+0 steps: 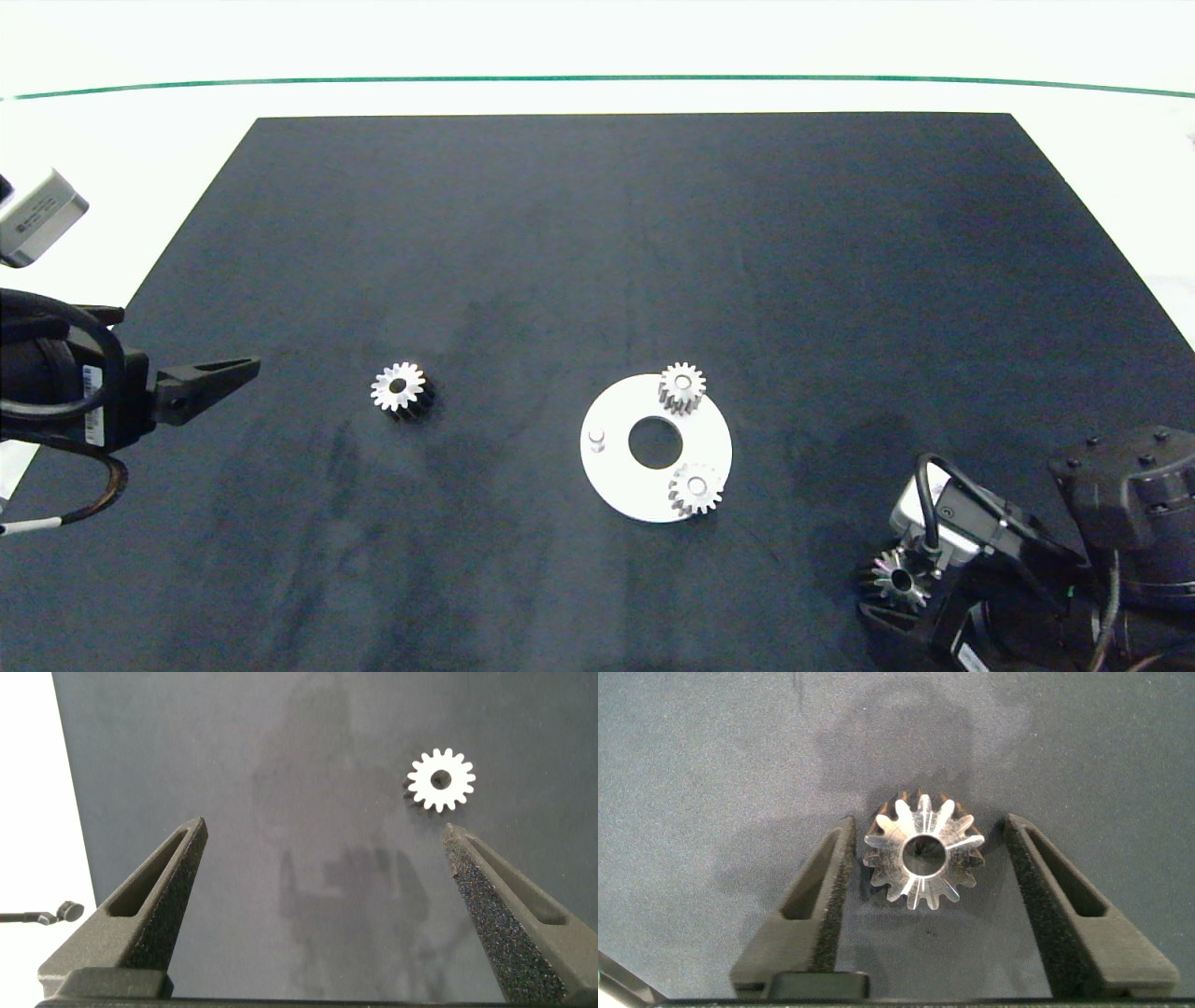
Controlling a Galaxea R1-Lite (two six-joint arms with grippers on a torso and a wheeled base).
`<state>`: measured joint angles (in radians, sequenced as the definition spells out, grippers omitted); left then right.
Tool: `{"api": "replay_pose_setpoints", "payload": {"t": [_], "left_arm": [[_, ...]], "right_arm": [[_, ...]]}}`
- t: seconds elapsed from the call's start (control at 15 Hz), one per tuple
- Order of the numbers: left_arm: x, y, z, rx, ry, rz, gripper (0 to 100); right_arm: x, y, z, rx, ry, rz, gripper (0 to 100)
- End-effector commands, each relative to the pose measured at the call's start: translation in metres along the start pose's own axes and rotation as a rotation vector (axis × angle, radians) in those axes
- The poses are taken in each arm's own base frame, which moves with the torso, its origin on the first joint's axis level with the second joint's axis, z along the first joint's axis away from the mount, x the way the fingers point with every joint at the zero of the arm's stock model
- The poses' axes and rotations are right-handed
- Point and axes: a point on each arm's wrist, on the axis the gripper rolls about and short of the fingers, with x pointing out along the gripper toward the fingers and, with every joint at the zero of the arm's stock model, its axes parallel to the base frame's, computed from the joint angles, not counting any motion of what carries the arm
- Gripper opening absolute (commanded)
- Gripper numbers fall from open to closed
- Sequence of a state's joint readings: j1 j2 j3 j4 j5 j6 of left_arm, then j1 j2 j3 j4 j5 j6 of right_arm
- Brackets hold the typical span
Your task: Remove an incorrectly installed larger gear and replace it with the correct smaller gear
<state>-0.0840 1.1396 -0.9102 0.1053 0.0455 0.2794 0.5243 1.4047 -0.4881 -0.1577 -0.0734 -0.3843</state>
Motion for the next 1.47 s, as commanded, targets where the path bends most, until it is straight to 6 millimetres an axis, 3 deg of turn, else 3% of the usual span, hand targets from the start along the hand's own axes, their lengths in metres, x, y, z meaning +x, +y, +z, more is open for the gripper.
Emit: {"api": "replay_pose_setpoints", "payload": {"t": [0.07, 1.13, 1.47], "left_arm": [[0.0013, -0.0004, -0.0012, 0.002, 0.007, -0.002, 100], [0.0033, -0.0027, -0.0080, 0.005, 0.031, -0.009, 100], [0.0029, -0.0031, -0.0094, 0.005, 0.034, -0.009, 100]], "right_arm": [[-0.0002, -0.0002, -0.0001, 0.002, -0.001, -0.001, 56], [0.0007, 0.0011, -0.0033, 0.022, 0.011, 0.002, 24], [-0.0068, -0.0004, -0.0009, 0.025, -0.023, -0.012, 22]]}}
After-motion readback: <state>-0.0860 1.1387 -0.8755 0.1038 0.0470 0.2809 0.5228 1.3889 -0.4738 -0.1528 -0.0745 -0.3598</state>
